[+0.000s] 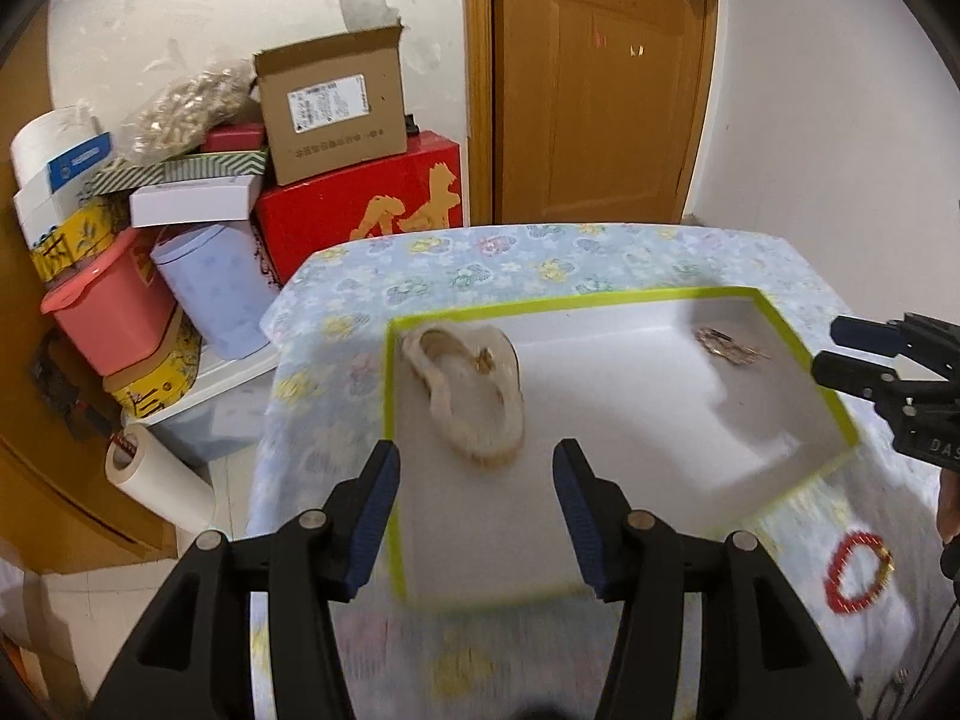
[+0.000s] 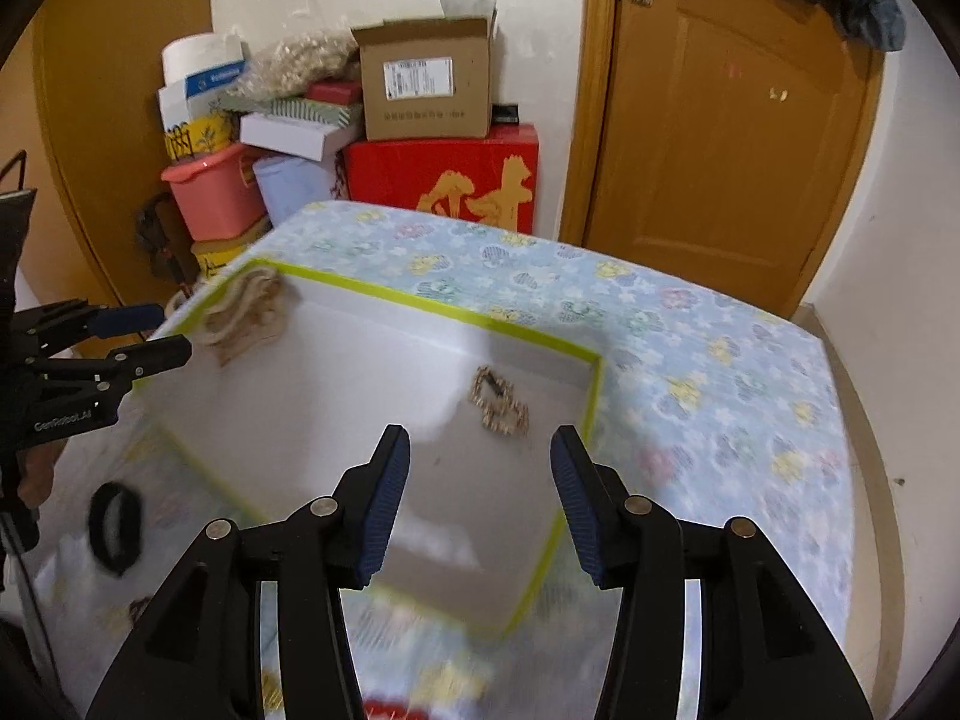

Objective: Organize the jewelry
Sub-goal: 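Withdraw both grippers from the box back over the table, then grasp the black watch band with the left gripper while the right grasps the black hair tie, then carry the watch band and hair tie into the green box and release both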

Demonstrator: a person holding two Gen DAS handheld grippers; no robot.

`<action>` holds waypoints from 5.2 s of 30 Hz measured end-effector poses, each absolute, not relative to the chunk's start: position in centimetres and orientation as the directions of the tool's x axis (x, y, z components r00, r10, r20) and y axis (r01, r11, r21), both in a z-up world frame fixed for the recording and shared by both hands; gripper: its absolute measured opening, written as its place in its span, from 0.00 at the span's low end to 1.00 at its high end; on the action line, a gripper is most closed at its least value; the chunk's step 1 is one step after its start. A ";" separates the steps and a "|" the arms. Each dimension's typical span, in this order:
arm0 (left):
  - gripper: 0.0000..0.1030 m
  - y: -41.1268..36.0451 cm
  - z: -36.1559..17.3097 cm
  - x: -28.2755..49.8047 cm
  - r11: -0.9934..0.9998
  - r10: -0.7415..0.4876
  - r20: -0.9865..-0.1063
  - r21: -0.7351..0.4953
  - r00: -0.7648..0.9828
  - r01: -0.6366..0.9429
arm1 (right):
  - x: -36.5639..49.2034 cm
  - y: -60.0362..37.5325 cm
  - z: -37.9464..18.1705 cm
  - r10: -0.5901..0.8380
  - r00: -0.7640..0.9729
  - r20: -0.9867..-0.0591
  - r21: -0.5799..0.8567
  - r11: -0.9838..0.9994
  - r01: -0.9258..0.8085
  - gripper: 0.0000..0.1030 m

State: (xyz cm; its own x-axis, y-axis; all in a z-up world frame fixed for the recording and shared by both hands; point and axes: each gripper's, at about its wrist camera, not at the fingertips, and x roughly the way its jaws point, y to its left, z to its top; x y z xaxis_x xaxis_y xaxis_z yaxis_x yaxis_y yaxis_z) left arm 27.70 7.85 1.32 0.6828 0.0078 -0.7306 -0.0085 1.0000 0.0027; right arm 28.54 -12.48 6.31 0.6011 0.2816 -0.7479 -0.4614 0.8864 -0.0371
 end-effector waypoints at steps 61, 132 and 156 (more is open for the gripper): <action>0.54 2.3 0.3 6.1 0.992 -0.027 -0.720 -0.103 0.693 -0.069 | 4.7 -20.2 3.0 0.305 0.523 -0.796 0.106 0.920 -0.377 0.49; 0.07 3.3 3.1 10.9 0.989 -0.038 -0.687 -0.129 0.726 -0.070 | 6.4 -19.3 6.4 0.339 0.628 -0.701 0.041 0.898 -0.439 0.19; 0.07 5.1 5.1 18.7 0.997 -0.009 -0.663 -0.066 0.749 -0.047 | 17.1 -14.9 9.3 0.378 0.655 -0.654 0.002 0.867 -0.499 0.19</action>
